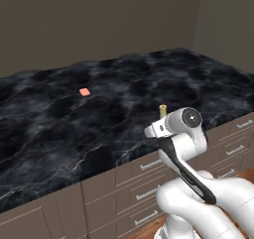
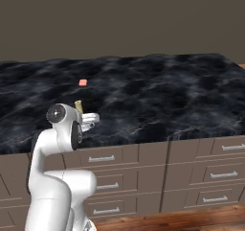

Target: Pick the candle and jar from the dining table and place them in the open cabinet. Close the cabinet after placing the objects.

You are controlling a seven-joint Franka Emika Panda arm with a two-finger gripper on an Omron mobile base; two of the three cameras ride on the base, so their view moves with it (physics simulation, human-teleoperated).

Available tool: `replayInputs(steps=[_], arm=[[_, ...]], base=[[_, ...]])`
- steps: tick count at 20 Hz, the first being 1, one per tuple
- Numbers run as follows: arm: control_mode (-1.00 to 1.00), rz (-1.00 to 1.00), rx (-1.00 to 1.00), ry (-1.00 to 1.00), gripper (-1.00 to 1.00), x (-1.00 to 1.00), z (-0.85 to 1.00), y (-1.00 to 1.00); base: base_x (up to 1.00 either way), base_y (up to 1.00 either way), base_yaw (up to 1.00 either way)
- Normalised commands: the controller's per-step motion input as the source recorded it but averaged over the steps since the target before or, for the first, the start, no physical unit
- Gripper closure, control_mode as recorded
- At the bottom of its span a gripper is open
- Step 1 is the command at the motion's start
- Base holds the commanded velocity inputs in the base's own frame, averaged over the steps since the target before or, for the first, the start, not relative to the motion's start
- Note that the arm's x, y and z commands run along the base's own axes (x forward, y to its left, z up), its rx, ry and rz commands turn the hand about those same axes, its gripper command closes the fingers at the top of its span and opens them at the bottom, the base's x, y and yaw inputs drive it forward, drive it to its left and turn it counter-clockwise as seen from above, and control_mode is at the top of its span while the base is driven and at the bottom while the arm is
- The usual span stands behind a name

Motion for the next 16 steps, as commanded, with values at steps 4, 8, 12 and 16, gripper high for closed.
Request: replayInputs(steps=[4,8,12,16], arm=[[-1.0,0.0,0.0,0.03,1.0,0.0,-0.06,0.47],[-1.0,0.0,0.0,0.05,1.0,0.0,-0.17,0.33],[1.0,0.0,0.0,0.01,1.0,-0.02,-0.05,0.03],[1.0,0.0,0.0,0.0,1.0,0.0,0.0,0.0]], base=[[0.0,0.0,0.0],[0.0,0.0,0.0],[-0.32,0.0,0.0],[-0.85,-0.05,0.0]])
